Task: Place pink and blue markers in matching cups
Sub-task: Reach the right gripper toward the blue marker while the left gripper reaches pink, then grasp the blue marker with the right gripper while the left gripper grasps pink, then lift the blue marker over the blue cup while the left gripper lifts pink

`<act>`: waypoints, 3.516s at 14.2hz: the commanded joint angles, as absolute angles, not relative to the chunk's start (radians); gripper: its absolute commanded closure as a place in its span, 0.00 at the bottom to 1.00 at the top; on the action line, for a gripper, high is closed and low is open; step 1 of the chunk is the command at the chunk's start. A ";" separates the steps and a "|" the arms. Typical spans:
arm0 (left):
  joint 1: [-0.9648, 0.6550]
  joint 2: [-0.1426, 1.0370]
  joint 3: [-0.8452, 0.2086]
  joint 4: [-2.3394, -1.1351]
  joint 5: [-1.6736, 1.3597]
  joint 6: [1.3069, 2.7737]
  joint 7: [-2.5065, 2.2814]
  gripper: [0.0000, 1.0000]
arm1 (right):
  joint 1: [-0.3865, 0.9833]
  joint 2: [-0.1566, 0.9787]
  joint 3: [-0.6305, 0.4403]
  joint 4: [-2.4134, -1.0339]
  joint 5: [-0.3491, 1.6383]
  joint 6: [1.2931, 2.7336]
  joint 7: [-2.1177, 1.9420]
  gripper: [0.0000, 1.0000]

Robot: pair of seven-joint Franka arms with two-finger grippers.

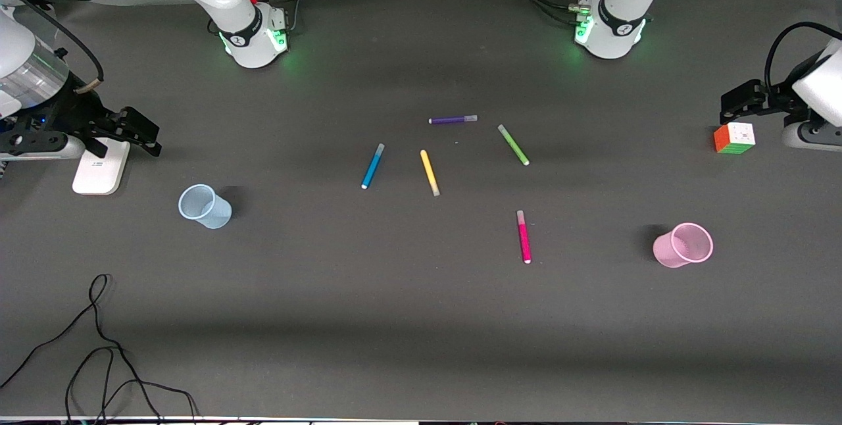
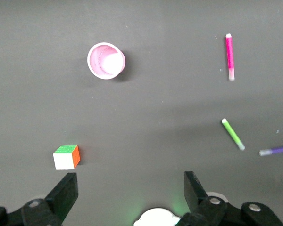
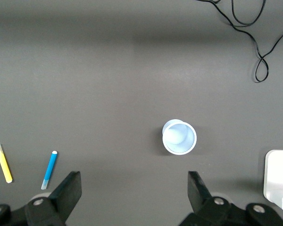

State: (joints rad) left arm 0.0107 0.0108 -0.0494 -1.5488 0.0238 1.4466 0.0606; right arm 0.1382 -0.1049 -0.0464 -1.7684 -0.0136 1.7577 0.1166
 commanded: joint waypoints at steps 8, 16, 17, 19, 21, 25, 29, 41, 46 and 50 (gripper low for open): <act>0.000 0.011 -0.051 -1.562 0.025 1.456 0.006 0.00 | 0.170 0.046 -0.026 -1.707 0.066 1.661 0.152 0.00; -0.103 0.107 -0.149 -1.497 -0.058 1.494 -0.291 0.00 | 0.325 0.424 -0.014 -1.663 0.326 1.670 0.491 0.00; -0.123 0.141 -0.170 -1.479 -0.057 1.499 -0.335 0.00 | 0.327 0.478 -0.014 -1.655 0.372 1.695 0.533 0.00; -0.173 0.227 -0.199 -1.430 -0.057 1.532 -0.435 0.00 | 0.333 0.595 -0.012 -1.609 0.457 1.732 0.644 0.00; -0.253 0.319 -0.201 -1.364 -0.008 1.554 -0.503 0.00 | 0.383 0.675 -0.012 -1.580 0.492 1.791 0.751 0.00; -0.267 0.347 -0.201 -1.382 0.021 1.560 -0.489 0.00 | 0.420 0.753 -0.005 -1.588 0.499 1.894 0.793 0.00; -0.261 0.347 -0.199 -1.578 0.025 1.794 -0.486 0.00 | 0.431 0.758 0.031 -1.621 0.517 1.923 0.811 0.01; -0.285 0.600 -0.198 -1.776 0.069 2.289 -0.491 0.00 | 0.454 0.718 0.026 -1.704 0.529 1.976 0.795 0.93; -0.293 0.672 -0.198 -1.776 0.086 2.335 -0.502 0.00 | 0.454 0.620 0.017 -1.715 0.519 1.936 0.802 1.00; -0.287 0.672 -0.199 -1.776 0.084 2.318 -0.506 0.34 | 0.454 0.485 -0.046 -1.717 0.435 1.821 0.795 1.00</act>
